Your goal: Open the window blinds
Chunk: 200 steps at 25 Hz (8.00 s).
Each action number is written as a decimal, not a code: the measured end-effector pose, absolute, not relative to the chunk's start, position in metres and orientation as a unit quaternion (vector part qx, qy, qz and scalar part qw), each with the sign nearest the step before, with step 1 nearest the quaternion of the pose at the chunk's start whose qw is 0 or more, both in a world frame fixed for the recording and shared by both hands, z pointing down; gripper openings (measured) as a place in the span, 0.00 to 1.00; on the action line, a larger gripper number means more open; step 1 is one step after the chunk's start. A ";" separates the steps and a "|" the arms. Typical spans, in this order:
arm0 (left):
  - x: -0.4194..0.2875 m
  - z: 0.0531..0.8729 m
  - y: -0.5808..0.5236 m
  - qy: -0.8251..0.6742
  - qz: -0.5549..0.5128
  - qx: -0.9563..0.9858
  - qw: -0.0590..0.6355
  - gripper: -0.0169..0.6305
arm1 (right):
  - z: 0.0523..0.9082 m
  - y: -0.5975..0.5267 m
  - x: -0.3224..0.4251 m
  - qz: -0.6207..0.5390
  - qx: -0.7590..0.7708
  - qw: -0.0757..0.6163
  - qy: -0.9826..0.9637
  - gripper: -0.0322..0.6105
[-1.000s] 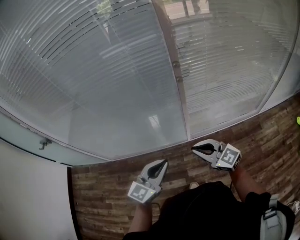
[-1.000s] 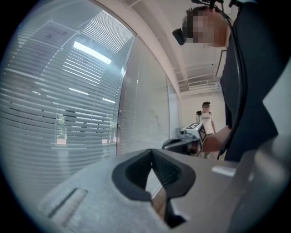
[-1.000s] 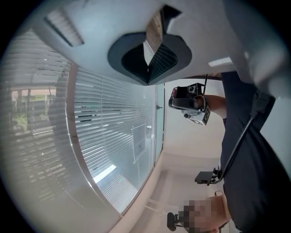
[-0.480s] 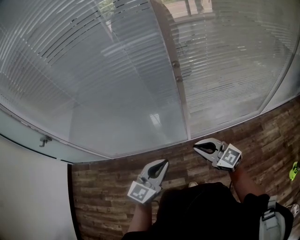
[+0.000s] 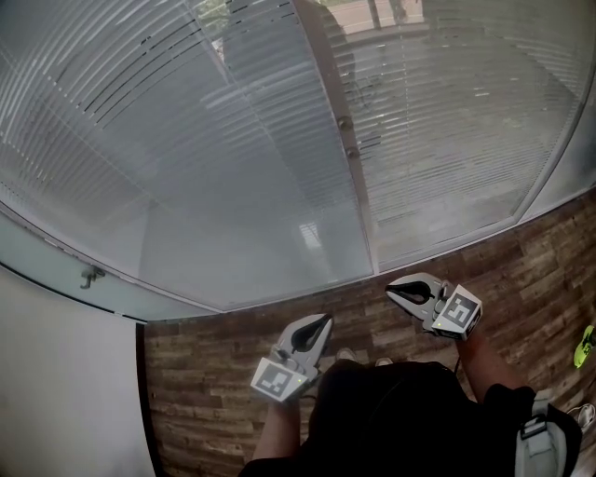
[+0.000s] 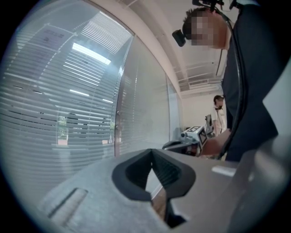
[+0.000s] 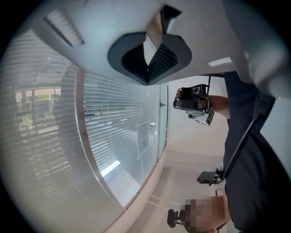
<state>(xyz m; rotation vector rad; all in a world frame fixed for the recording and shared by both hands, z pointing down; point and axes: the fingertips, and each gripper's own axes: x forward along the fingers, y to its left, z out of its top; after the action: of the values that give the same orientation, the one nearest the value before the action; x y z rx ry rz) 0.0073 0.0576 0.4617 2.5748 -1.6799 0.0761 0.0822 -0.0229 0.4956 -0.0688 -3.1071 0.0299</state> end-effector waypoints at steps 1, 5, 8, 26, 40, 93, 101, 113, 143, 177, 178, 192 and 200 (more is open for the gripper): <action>0.008 0.461 0.058 -0.545 0.021 0.837 0.035 0.03 | 0.496 -0.022 0.083 0.009 -0.021 0.018 -1.000 0.06; 0.003 0.455 0.058 -0.548 0.009 0.835 0.039 0.03 | 0.499 -0.019 0.087 0.014 -0.019 0.021 -0.999 0.06; 0.001 0.455 0.057 -0.549 0.002 0.835 0.037 0.03 | 0.503 -0.022 0.089 0.016 -0.015 0.024 -0.999 0.06; -0.013 0.469 0.037 -0.527 0.010 0.849 0.049 0.03 | 0.502 -0.037 0.058 0.010 -0.007 0.035 -0.999 0.06; -0.046 0.466 -0.025 -0.456 0.010 0.889 0.047 0.03 | 0.491 -0.086 0.034 -0.012 0.069 0.049 -0.996 0.06; -0.096 0.458 -0.112 -0.426 0.003 0.905 0.012 0.03 | 0.448 -0.201 -0.007 -0.132 0.170 0.111 -0.970 0.06; -0.094 0.452 -0.111 -0.443 -0.001 0.897 0.010 0.03 | 0.447 -0.214 -0.001 -0.118 0.177 0.122 -0.969 0.06; -0.091 0.460 -0.101 -0.451 0.003 0.892 0.023 0.03 | 0.373 -0.252 -0.022 -0.253 0.233 0.164 -0.925 0.22; -0.098 0.463 -0.086 -0.465 -0.001 0.885 0.025 0.03 | 0.340 -0.288 -0.054 -0.485 0.284 0.298 -0.772 0.26; -0.099 0.471 -0.085 -0.458 0.002 0.888 0.034 0.03 | 0.332 -0.296 -0.047 -0.154 0.355 0.077 -0.919 0.26; -0.098 0.471 -0.085 -0.458 0.002 0.888 0.034 0.03 | 0.331 -0.296 -0.046 -0.141 0.356 0.068 -0.921 0.26; -0.098 0.474 -0.085 -0.454 0.007 0.890 0.039 0.03 | 0.334 -0.300 -0.041 -0.010 0.355 -0.022 -0.935 0.26; -0.097 0.474 -0.085 -0.454 0.004 0.890 0.038 0.03 | 0.332 -0.300 -0.040 0.036 0.350 -0.052 -0.934 0.26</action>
<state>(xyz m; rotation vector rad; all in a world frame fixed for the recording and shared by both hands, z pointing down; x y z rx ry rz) -0.0967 -0.0852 0.4740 2.7312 -1.3921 0.0135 -0.0398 -0.3000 0.3323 1.1391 -3.0372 0.1158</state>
